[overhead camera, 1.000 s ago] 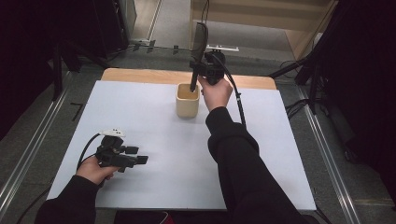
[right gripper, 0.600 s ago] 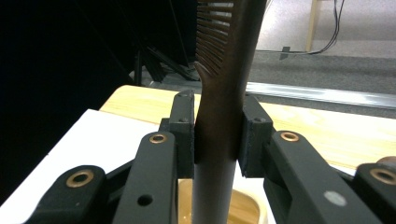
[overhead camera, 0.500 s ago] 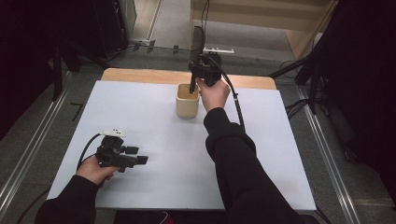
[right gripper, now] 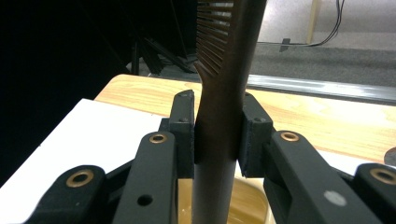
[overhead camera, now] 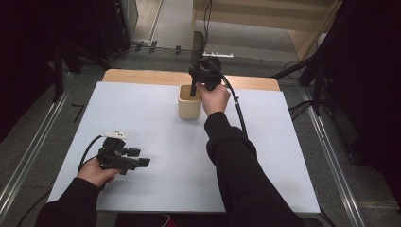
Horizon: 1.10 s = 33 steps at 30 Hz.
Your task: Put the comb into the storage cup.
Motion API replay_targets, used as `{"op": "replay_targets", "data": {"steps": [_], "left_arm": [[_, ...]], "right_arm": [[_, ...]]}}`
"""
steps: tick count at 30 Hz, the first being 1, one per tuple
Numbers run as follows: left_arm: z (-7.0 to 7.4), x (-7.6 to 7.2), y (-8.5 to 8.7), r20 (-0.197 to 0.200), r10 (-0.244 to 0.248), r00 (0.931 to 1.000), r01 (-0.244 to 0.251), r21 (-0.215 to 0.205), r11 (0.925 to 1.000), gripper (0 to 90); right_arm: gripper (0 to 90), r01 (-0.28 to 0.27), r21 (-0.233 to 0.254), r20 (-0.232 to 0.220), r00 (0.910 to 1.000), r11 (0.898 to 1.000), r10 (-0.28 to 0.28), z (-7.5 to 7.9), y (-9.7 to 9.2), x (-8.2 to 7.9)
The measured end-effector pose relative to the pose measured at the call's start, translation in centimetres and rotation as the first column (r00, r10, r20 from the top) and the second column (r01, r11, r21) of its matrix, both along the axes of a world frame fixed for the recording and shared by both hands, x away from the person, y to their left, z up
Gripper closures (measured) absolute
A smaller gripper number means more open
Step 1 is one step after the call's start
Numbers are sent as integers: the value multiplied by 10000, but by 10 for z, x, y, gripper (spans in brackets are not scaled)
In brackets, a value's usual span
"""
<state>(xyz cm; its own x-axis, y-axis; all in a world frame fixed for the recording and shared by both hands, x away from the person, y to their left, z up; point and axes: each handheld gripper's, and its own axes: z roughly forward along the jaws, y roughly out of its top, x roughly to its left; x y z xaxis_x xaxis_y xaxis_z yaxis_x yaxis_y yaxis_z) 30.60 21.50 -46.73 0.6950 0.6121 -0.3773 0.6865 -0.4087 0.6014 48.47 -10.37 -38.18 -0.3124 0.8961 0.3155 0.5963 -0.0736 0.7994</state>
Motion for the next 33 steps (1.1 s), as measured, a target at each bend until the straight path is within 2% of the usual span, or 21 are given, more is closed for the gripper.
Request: {"op": "replay_targets", "data": {"steps": [7, 24, 33], "left_arm": [[-1, 0, 0, -27, -8, 10000, 8, 56, 10000, 316], [-2, 0, -1, -52, -60, 10000, 61, 64, 10000, 316], [-2, 0, -1, -70, -79, 9999, 79, 84, 9999, 316]], "right_arm": [[699, -72, -189, -55, 10000, 9998, 71, -8, 3, -2], [699, -183, -149, -332, 9993, 9997, 178, -26, 4, -6], [699, -216, -235, -325, 9993, 9995, 208, -33, 4, -9]]}}
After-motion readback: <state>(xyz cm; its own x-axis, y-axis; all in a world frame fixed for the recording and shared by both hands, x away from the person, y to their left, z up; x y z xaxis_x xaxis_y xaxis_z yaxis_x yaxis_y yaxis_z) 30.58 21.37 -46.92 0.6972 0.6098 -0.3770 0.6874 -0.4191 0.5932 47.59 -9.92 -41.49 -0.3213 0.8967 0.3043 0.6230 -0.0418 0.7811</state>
